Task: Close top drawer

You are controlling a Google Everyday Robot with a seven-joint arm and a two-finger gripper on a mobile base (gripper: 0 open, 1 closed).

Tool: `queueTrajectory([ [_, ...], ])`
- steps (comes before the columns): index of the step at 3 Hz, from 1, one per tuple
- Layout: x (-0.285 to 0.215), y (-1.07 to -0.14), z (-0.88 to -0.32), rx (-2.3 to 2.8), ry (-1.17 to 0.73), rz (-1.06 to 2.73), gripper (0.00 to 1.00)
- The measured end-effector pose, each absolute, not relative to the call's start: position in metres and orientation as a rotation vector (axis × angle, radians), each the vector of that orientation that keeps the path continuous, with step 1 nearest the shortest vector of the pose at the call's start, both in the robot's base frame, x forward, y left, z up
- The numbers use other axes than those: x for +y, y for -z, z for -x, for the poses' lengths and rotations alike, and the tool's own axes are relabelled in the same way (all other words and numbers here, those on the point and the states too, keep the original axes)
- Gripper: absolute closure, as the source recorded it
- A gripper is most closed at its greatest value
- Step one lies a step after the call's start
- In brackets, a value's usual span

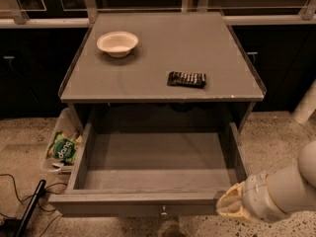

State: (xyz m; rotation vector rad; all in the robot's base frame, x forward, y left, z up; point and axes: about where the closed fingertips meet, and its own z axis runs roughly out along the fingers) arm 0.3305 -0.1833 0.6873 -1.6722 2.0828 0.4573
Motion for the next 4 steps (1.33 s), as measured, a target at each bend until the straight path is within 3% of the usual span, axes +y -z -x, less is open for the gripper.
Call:
queueTrajectory([
  [1, -0.1691, -0.6589, -0.3284, 2.016, -0.469, 1.674, 1.00],
  [2, -0.1689, -0.6581, -0.3303, 2.008, -0.458, 1.678, 0.81],
  [4, -0.1689, -0.6581, -0.3303, 2.008, -0.457, 1.678, 0.35],
])
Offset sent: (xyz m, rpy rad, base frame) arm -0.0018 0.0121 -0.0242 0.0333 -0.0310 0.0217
